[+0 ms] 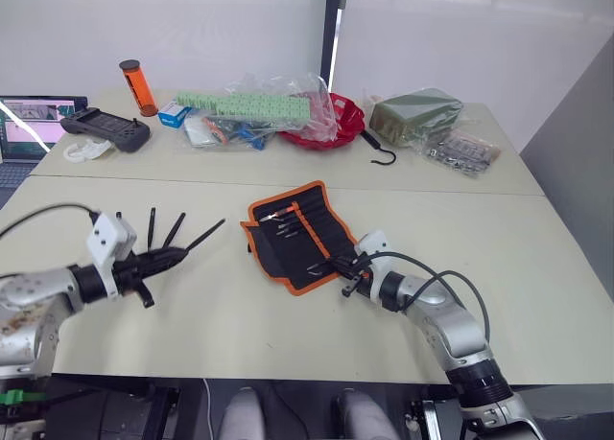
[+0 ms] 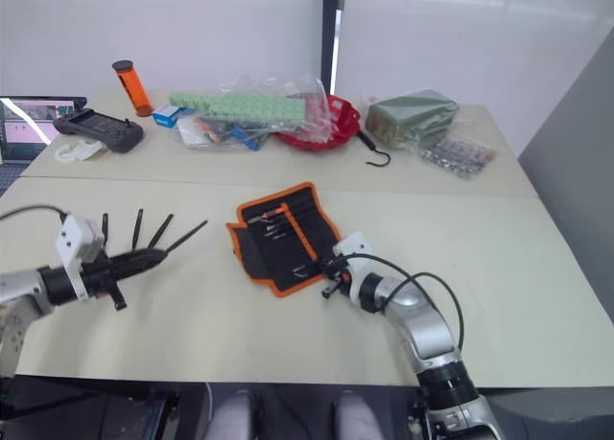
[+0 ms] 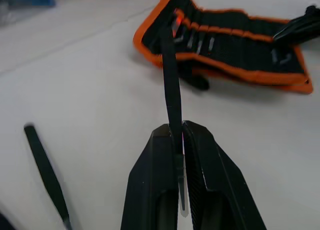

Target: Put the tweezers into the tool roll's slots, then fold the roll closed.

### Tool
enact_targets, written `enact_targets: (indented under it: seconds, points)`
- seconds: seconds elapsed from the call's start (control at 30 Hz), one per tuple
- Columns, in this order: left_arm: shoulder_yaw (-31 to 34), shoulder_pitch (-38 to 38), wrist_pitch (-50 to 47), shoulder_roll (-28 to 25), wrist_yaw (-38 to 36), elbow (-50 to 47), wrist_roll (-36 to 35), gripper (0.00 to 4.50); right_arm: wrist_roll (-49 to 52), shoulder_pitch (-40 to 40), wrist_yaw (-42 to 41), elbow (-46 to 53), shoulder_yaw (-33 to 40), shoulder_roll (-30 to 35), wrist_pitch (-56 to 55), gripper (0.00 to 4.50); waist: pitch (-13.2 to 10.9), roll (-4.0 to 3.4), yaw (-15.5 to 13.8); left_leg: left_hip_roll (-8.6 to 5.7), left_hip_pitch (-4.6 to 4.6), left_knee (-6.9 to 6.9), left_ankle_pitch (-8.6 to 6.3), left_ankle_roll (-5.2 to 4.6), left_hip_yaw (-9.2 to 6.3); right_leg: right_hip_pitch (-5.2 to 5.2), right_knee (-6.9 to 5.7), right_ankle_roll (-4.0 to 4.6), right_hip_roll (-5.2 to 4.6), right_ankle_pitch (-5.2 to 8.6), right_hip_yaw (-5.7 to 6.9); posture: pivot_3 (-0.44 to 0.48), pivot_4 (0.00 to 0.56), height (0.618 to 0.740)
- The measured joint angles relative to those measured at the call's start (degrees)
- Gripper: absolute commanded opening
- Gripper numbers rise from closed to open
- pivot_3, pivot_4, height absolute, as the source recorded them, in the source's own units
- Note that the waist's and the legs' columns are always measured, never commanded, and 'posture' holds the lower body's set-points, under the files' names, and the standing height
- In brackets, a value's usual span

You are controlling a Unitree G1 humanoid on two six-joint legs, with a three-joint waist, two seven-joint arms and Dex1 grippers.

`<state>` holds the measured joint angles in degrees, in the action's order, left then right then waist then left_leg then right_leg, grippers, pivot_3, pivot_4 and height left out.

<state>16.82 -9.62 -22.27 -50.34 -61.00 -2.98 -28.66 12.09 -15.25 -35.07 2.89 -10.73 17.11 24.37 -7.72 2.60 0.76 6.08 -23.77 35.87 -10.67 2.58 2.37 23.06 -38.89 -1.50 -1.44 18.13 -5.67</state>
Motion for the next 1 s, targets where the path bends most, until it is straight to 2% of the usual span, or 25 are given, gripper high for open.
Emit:
enact_targets:
  seconds: [0.07, 0.23, 0.37, 0.5, 0.7, 1.0]
  points:
    - [-1.53, -4.97, -3.73, -0.42, 0.92, -2.06, -0.96, 0.01, -0.03, -0.06, 0.15, -0.07, -0.1, -0.03, -0.04, 0.0, 0.0, 0.0, -0.01, 0.0, 0.01, 0.02, 0.0, 0.0, -0.01, -0.02, 0.0, -0.02, 0.02, 0.0, -0.01, 0.0, 0.15, 0.737]
    - [-10.59, -16.21, -13.51, -0.47, 1.03, -4.01, -0.98, 0.01, -0.03, 0.0, 0.49, -0.14, -0.22, -0.72, -0.26, 0.0, -0.01, -0.01, 0.1, -0.02, 0.0, 0.02, 0.0, 0.0, -0.04, -0.01, 0.0, -0.05, 0.07, 0.01, -0.04, 0.0, 0.15, 0.737]
    - [-18.79, -25.38, -18.1, 2.2, 1.58, -2.76, 1.1, 0.01, -0.06, 0.27, 1.24, -0.07, -0.1, -1.14, -0.41, 0.0, -0.01, -0.01, 0.05, -0.03, -0.01, 0.05, 0.0, -0.01, -0.08, -0.03, -0.01, -0.06, 0.09, 0.0, -0.05, 0.0, 0.15, 0.737]
    - [-26.99, -33.67, -19.81, 6.25, 1.43, 3.84, 6.16, 0.01, -0.09, 0.6, 2.15, 0.09, -0.01, -1.96, -0.5, 0.0, -0.01, -0.01, 0.11, -0.04, -0.02, 0.07, 0.01, -0.01, -0.13, -0.02, -0.02, -0.07, 0.14, 0.0, -0.06, 0.0, 0.15, 0.737]
    - [-35.3, -38.89, -15.86, 9.7, -2.61, 15.02, 13.37, 0.01, -0.09, 1.11, 3.15, 0.59, -0.04, -2.34, -0.68, 0.0, -0.05, -0.07, 0.16, -0.04, -0.04, 0.07, 0.01, -0.02, -0.16, -0.01, -0.02, -0.07, 0.16, 0.0, -0.09, 0.0, 0.15, 0.737]
    - [-39.22, -40.45, -8.69, 13.68, -7.63, 26.51, 20.74, 0.01, -0.09, 2.18, 4.88, 1.5, 0.09, -2.87, -0.91, 0.0, -0.05, -0.07, 0.07, -0.06, -0.09, 0.1, 0.01, -0.02, -0.17, -0.01, -0.02, -0.08, 0.15, 0.0, -0.08, 0.0, 0.15, 0.737]
